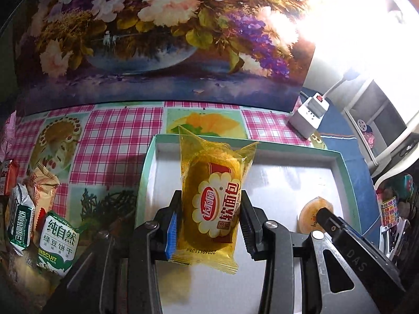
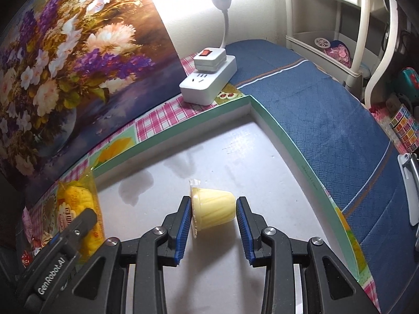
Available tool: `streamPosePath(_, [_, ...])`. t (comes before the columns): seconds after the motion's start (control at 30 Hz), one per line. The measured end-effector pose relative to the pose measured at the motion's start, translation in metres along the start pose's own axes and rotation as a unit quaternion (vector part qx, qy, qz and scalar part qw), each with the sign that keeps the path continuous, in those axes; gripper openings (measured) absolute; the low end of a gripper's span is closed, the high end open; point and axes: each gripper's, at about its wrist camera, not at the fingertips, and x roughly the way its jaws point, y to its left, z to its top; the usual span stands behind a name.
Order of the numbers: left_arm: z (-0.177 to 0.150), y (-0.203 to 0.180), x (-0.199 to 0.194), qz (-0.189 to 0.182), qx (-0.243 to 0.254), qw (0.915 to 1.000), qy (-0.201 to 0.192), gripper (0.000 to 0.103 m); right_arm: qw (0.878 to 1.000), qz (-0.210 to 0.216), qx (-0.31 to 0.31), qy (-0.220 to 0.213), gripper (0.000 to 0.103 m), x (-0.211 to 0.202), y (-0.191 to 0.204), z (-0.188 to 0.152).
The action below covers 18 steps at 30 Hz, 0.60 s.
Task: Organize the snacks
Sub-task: 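Release the jelly cup with the right tool while the left tool releases the bread bag into the tray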
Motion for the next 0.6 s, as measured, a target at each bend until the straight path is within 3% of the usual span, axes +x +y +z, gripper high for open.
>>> streamPosePath(0.13, [-0.001, -0.001, -0.001, 0.003, 0.001, 1.0, 0.003, 0.048, 1.0, -0.001, -0.003, 0.0, 0.037, -0.002, 0.001, 0.0])
streamPosePath(0.2, [0.0, -0.001, -0.003, 0.004, -0.001, 1.0, 0.002, 0.075, 1.0, -0.003, -0.005, 0.001, 0.038, -0.002, 0.003, 0.0])
streamPosePath(0.5, [0.006, 0.013, -0.013, 0.022, -0.027, 0.9994, 0.001, 0.076, 1.0, -0.009, -0.013, -0.003, 0.038, -0.006, 0.002, 0.001])
streamPosePath(0.57, [0.006, 0.017, -0.014, 0.026, -0.034, 0.9991, 0.004, 0.082, 1.0, -0.01, -0.014, -0.002, 0.041, -0.005, 0.002, 0.001])
streamPosePath(0.6, [0.006, 0.019, -0.014, 0.029, -0.038, 0.9989, 0.006, 0.089, 1.0, -0.013, -0.016, -0.002, 0.052, -0.005, 0.002, 0.001])
